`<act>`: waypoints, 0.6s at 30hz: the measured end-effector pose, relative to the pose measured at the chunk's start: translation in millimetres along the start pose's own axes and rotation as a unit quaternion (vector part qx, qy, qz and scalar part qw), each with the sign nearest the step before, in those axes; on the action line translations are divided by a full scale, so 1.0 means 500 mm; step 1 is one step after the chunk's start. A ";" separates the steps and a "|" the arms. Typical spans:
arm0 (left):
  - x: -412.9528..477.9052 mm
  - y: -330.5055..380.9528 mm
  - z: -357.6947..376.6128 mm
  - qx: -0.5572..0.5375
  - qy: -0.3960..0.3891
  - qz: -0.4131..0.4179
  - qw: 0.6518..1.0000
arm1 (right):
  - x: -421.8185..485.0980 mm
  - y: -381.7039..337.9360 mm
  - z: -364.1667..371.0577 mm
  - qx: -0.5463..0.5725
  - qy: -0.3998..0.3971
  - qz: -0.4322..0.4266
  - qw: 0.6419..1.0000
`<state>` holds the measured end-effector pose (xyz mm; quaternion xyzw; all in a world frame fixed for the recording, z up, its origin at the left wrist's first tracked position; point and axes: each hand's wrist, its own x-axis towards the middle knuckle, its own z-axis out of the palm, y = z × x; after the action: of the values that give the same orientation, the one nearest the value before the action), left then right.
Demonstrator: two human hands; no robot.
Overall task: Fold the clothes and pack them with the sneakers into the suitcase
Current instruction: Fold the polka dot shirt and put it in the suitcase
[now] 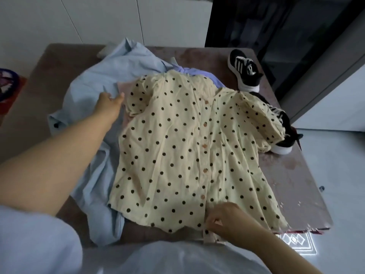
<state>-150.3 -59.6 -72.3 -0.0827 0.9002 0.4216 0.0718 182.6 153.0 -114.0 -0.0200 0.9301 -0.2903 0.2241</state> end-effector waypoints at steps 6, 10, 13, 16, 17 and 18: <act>0.023 0.006 0.020 -0.088 -0.094 -0.033 0.991 | 0.069 -0.049 -0.015 0.018 0.130 -0.011 0.991; 0.020 0.029 0.040 -0.076 -0.087 -0.027 0.993 | 0.096 -0.083 0.004 -0.065 -0.010 -0.011 0.998; 0.023 0.040 0.045 0.035 -0.093 -0.028 0.995 | 0.105 -0.086 0.017 -0.052 -0.042 0.006 0.998; 0.029 0.022 0.037 0.041 -0.083 -0.032 0.995 | 0.113 -0.081 0.005 0.011 0.010 -0.007 1.000; 0.029 0.016 0.028 0.041 -0.073 -0.012 0.996 | 0.117 -0.080 -0.003 0.024 0.025 -0.012 0.999; 0.027 0.011 0.015 0.045 -0.061 0.006 0.997 | 0.123 -0.079 -0.014 0.032 0.039 -0.016 0.999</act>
<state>-164.4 -51.6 -75.8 -0.0485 0.9128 0.3850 0.1274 120.8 113.4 -111.9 -0.0164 0.9278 -0.3245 0.1835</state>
